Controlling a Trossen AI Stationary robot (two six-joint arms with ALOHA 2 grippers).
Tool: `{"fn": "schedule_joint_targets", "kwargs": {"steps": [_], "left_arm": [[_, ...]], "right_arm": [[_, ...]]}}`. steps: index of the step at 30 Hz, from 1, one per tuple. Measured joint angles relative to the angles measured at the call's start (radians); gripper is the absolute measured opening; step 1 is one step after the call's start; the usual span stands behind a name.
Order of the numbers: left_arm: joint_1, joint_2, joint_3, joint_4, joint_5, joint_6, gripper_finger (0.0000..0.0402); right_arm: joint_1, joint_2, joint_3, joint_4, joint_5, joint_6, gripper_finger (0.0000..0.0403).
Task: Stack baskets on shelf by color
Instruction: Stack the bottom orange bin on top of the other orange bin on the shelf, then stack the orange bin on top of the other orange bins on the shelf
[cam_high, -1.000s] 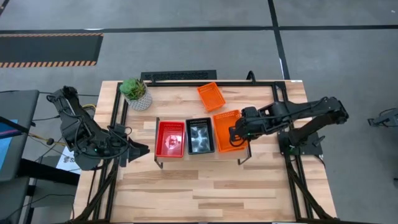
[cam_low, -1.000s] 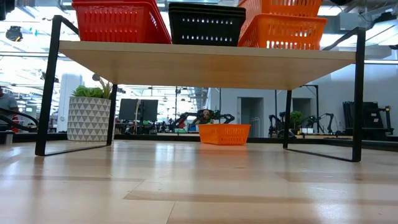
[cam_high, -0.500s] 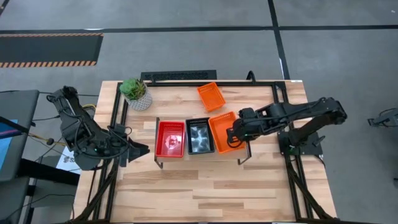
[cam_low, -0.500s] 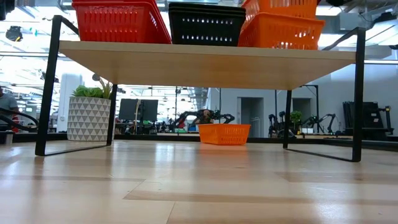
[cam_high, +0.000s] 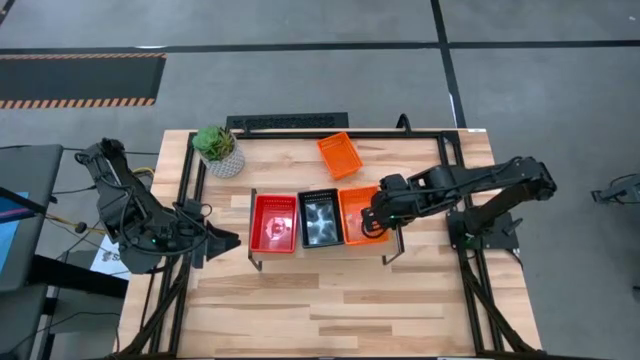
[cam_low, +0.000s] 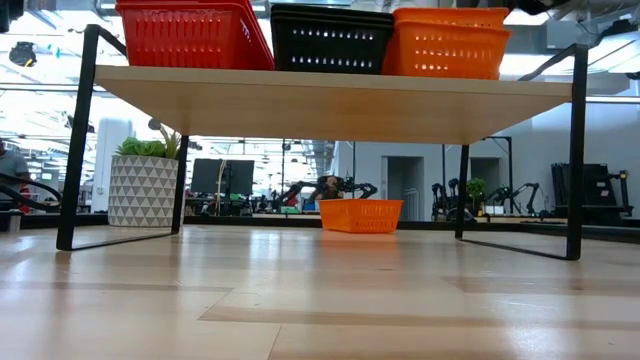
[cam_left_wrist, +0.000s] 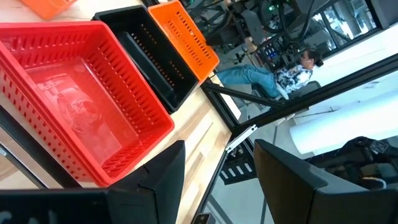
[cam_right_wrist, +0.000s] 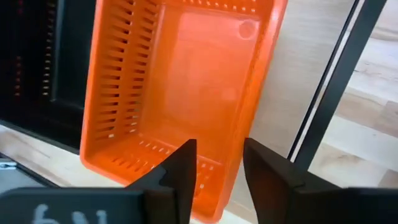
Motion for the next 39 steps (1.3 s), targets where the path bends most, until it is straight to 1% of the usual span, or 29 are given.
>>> {"fn": "schedule_joint_targets", "kwargs": {"steps": [6,12,14,18,22,24,28,32,36,39], "left_arm": [[0.000,0.000,0.000,0.001,0.025,0.000,0.0178],[0.000,-0.019,0.000,0.001,0.042,0.000,0.0178],[0.000,-0.034,0.000,0.001,0.043,0.013,0.0178],[0.000,-0.080,0.000,0.001,0.043,0.060,0.0178],[0.000,-0.143,0.000,0.001,0.040,0.127,0.0178],[0.000,-0.175,0.000,0.000,0.022,0.166,0.0178],[0.000,-0.236,0.000,-0.001,-0.065,0.214,0.0178],[0.000,-0.303,0.000,-0.006,-0.209,0.248,0.0178],[0.000,-0.362,0.000,-0.020,-0.368,0.239,0.0178],[0.000,-0.395,0.000,-0.023,-0.462,0.249,0.0178]], "right_arm": [[0.000,-0.047,0.016,-0.009,0.004,-0.032,0.0178],[-0.047,-0.111,0.082,-0.004,0.094,-0.076,0.0187],[-0.088,-0.122,0.096,-0.002,0.116,-0.110,0.0187],[-0.204,-0.127,0.109,0.000,0.119,-0.206,0.0187],[-0.334,-0.096,0.109,0.000,0.109,-0.339,0.0187],[-0.395,-0.070,0.109,0.004,0.095,-0.407,0.0187],[-0.518,-0.007,0.108,0.038,0.049,-0.579,0.0187],[-0.640,0.077,0.108,0.100,-0.024,-0.795,0.0187],[-0.756,0.186,0.108,0.165,-0.136,-0.952,0.0189],[-0.831,0.274,0.108,0.224,-0.212,-1.044,0.0195]]}}
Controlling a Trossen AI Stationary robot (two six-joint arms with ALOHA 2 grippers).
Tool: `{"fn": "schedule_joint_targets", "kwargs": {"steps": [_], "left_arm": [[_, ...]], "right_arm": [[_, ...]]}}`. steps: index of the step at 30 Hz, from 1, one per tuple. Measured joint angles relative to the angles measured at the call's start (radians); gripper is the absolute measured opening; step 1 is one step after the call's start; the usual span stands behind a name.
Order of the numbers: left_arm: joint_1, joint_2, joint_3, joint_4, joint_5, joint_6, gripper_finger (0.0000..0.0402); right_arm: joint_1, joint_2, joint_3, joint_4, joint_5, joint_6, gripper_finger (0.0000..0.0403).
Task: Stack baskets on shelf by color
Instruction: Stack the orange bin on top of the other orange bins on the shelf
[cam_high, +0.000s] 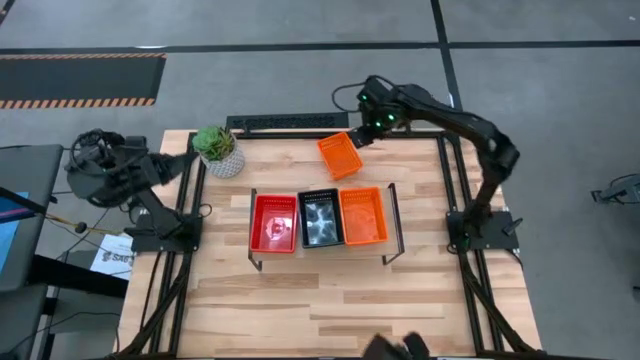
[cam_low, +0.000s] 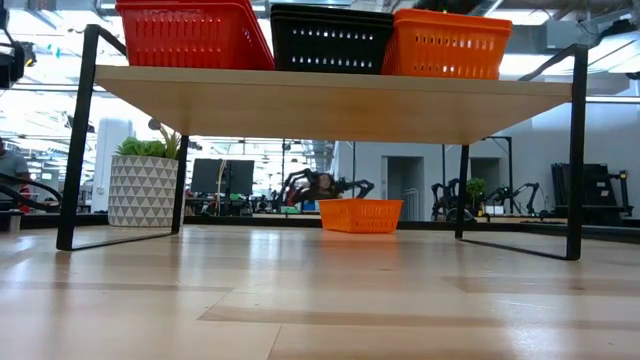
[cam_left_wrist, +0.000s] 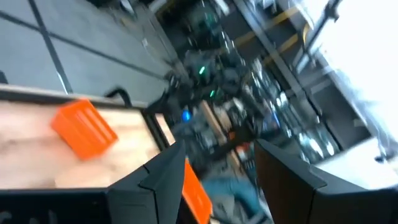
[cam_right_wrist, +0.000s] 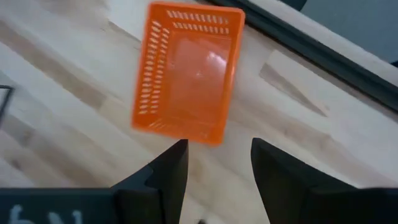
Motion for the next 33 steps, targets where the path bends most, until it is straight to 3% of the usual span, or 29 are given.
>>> {"fn": "schedule_joint_targets", "kwargs": {"steps": [10,29,33], "left_arm": [[0.000,-0.040,0.000,0.000,-0.208,-0.002,0.0178],[0.002,-0.039,0.000,-0.005,-0.209,-0.031,0.0178],[0.002,-0.039,0.000,-0.005,-0.162,0.001,0.0178]], "right_arm": [[-0.106,0.225,0.000,0.103,-0.058,-0.163,0.0214],[-0.064,0.355,0.002,0.172,-0.077,-0.220,0.0206],[-0.046,0.376,-0.001,0.165,-0.079,-0.211,0.0196]]}}
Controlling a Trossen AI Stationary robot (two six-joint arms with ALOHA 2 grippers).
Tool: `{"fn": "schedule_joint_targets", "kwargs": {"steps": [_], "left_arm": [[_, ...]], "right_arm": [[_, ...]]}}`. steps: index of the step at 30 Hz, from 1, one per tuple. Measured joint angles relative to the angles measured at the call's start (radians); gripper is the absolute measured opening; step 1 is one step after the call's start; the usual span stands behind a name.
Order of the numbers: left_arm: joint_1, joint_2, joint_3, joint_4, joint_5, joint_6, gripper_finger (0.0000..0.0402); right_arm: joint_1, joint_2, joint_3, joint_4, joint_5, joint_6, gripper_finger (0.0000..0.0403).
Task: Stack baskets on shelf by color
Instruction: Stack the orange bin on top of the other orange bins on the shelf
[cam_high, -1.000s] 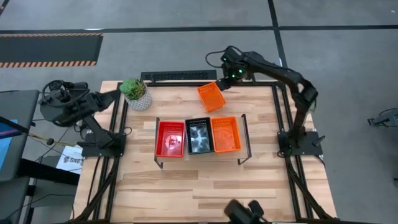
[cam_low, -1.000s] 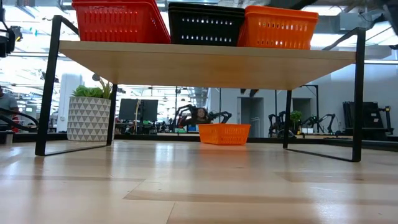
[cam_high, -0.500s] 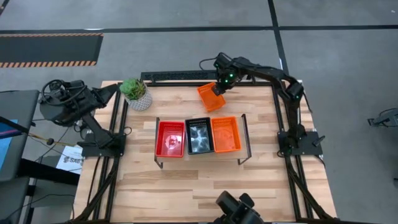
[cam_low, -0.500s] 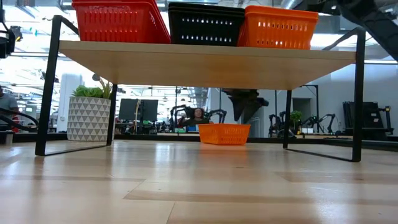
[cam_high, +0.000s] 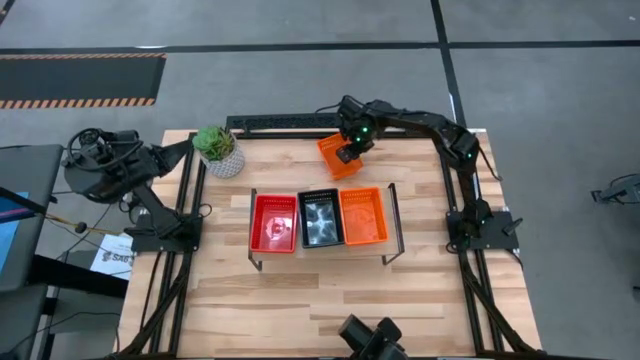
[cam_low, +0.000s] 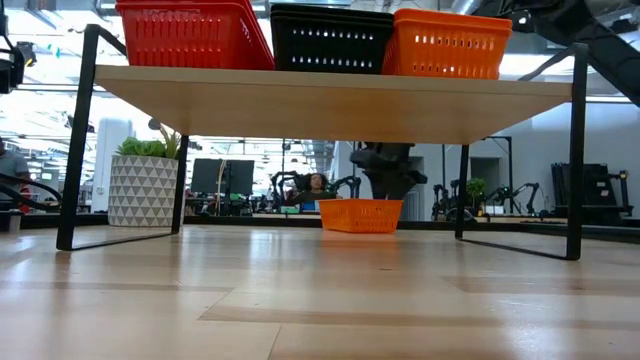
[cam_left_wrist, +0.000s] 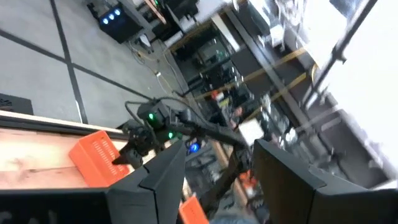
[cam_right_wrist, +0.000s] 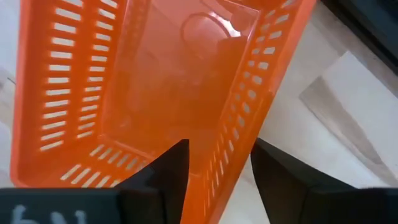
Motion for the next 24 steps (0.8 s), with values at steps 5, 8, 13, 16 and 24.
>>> {"fn": "schedule_joint_targets", "kwargs": {"steps": [5,8,13,16,24], "left_arm": [[0.000,0.003,0.000,0.000,0.062,0.056,0.0147],[0.000,0.002,0.000,0.000,0.079,0.070,0.0097],[0.000,0.002,0.000,0.000,0.106,0.094,0.0010],[0.000,0.002,0.000,0.000,0.106,0.090,0.0009],[0.000,0.002,0.000,0.000,0.063,0.089,0.0001]], "right_arm": [[0.003,-0.002,0.000,0.004,0.007,0.036,0.0136],[-0.001,-0.007,0.001,0.000,0.008,0.048,0.0069],[-0.013,-0.007,0.006,-0.017,0.005,0.059,0.0017],[-0.024,-0.018,0.043,-0.068,0.006,0.059,0.0010],[-0.097,-0.146,0.178,-0.146,0.005,0.110,0.0005]]}}
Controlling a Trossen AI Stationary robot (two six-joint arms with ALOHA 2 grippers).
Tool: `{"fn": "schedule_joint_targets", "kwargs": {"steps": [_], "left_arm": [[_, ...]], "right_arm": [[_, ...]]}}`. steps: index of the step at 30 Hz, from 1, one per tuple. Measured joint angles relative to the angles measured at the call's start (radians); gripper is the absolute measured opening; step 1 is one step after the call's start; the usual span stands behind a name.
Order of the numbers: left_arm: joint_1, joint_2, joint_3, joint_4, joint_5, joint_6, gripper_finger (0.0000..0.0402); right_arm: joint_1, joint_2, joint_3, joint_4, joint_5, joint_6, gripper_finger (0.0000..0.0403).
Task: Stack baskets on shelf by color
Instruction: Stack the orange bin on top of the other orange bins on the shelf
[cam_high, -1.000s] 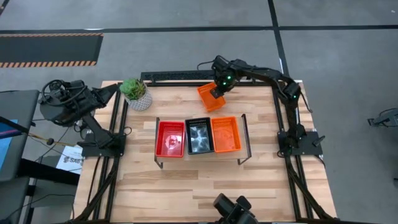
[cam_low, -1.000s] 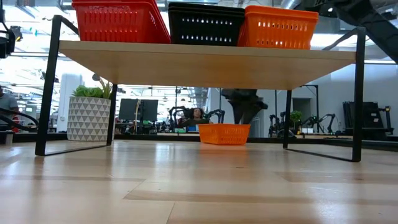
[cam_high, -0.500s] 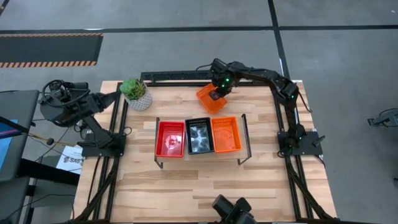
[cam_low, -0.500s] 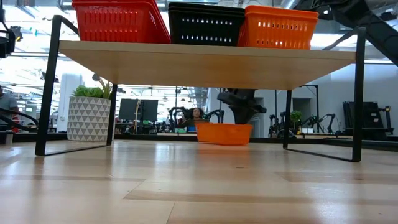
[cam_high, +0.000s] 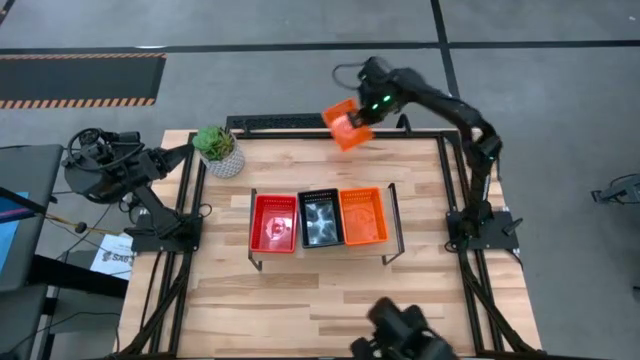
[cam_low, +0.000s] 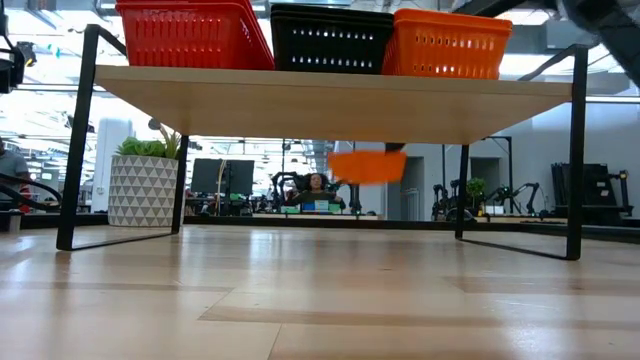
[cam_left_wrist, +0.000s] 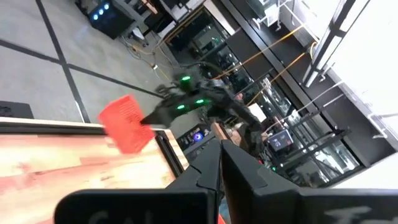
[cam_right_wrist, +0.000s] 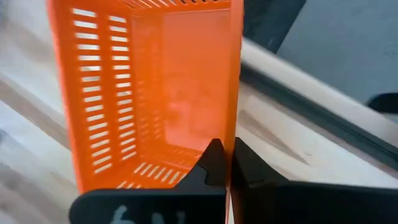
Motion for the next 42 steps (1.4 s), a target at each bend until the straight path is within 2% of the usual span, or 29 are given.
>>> {"fn": "schedule_joint_targets", "kwargs": {"steps": [5,9,14,18,21,24,29,35,42], "left_arm": [[0.000,-0.013,0.000,-0.003,0.020,-0.002,0.0000],[0.000,-0.022,0.000,-0.035,0.044,-0.003,0.0000],[0.000,-0.037,0.000,-0.080,0.071,-0.003,0.0000],[0.000,-0.047,0.000,-0.109,0.123,-0.011,0.0000],[0.000,-0.046,0.000,-0.132,0.151,-0.039,0.0000],[0.000,-0.046,0.000,-0.161,0.188,-0.067,0.0000],[0.000,-0.045,0.000,-0.191,0.249,-0.105,0.0000],[0.000,-0.045,0.000,-0.199,0.263,-0.108,0.0000],[0.000,-0.045,0.000,-0.204,0.278,-0.108,0.0000]], "right_arm": [[-0.044,-0.172,0.019,-0.113,0.000,0.072,0.0003],[-0.013,-0.327,0.019,-0.246,0.001,0.136,0.0005],[0.108,-0.495,0.019,-0.287,0.012,0.311,0.0003],[0.288,-0.591,0.019,-0.298,0.162,0.503,0.0008],[0.446,-0.612,0.019,-0.340,0.300,0.649,0.0011],[0.592,-0.609,0.016,-0.389,0.394,0.783,0.0008],[0.789,-0.606,-0.083,-0.328,0.485,0.990,0.0011],[0.931,-0.609,-0.195,-0.266,0.531,1.176,0.0012],[1.022,-0.608,-0.258,-0.226,0.552,1.288,0.0015]]}}
